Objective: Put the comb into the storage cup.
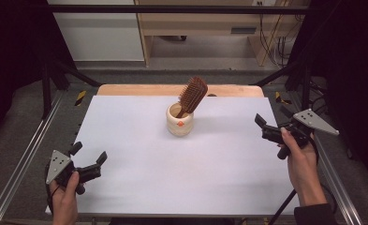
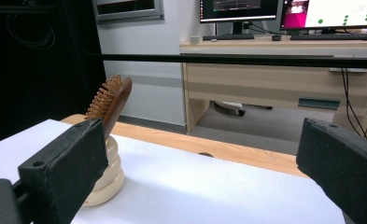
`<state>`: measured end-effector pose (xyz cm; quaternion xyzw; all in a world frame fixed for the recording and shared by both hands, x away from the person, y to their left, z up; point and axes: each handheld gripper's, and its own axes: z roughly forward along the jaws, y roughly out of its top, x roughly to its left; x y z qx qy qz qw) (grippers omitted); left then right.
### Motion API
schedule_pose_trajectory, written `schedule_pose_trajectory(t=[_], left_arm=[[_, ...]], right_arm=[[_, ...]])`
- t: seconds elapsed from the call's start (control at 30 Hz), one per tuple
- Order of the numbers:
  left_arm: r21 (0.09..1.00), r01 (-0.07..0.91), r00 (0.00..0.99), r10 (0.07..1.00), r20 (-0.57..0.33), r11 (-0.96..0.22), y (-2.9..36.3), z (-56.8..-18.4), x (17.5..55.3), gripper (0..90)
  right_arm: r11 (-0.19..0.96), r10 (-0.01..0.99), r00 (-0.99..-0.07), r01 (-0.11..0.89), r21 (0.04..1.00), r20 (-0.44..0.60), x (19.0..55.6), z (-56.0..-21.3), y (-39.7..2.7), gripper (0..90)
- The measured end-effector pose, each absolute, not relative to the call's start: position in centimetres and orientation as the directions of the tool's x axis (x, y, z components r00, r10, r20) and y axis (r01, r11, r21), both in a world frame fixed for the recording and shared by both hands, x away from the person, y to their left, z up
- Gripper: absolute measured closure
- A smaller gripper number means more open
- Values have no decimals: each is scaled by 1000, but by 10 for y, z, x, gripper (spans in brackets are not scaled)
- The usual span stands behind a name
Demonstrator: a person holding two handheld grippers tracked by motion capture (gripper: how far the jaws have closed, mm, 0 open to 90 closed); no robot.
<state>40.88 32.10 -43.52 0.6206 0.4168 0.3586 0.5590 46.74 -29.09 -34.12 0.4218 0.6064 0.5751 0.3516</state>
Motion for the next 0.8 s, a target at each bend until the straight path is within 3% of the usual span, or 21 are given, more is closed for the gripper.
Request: schedule_pose_trajectory(t=[0.8], left_arm=[[994,110,402,915,-23,-24,321,-435,408,11]], right_arm=[[-37,919,-388,98,995,73,454,-347,-303,24]])
